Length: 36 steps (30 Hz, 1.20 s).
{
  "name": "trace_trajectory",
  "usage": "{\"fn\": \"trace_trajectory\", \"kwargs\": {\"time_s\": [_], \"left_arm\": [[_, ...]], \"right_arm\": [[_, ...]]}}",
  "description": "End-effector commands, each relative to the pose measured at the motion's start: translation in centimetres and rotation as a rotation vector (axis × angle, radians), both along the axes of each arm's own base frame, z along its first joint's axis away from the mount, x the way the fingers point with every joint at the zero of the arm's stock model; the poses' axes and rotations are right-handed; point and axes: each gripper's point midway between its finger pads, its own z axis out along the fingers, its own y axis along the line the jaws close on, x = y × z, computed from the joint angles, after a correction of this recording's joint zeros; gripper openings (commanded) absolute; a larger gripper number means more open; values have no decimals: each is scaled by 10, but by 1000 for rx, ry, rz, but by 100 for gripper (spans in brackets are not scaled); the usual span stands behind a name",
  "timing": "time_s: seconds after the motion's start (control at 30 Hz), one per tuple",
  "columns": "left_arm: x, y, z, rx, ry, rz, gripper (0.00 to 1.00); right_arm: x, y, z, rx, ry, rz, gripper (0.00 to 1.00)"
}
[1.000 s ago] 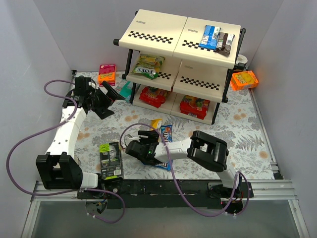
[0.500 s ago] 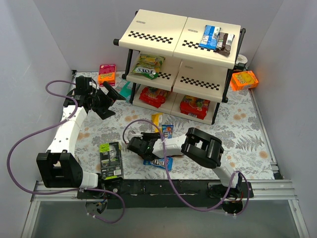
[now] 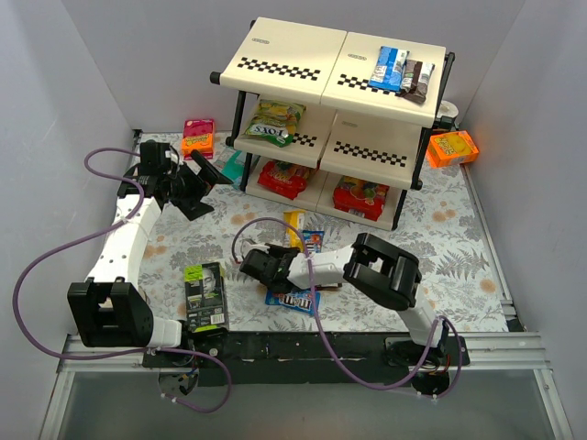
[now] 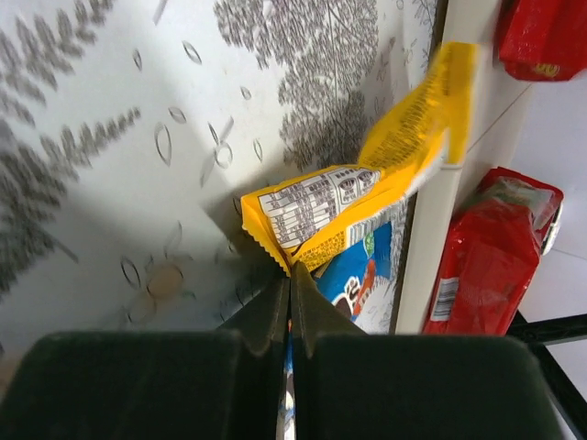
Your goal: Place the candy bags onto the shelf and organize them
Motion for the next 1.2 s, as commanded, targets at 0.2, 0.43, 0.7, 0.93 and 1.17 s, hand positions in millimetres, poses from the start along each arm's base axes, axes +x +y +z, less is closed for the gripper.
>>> {"fn": "trace_trajectory", "kwargs": {"time_s": [0.2, 0.43, 0.7, 0.93, 1.17], "left_arm": [[-1, -2, -17, -15, -17, -18, 98], [-9, -1, -50, -12, 33, -9, 98], [-17, 1, -70, -3, 60, -1, 98], [-22, 2, -76, 4, 68, -5, 98], [-25, 1, -83, 6, 79, -12, 98]], "right_arm": [[-1, 5, 112, 261, -66, 19, 1], [-5, 12, 207, 484, -109, 73, 1], [10, -8, 302, 525, -291, 53, 1], [34, -46, 382, 616, -451, -9, 1], [38, -80, 469, 709, -620, -37, 1]]}}
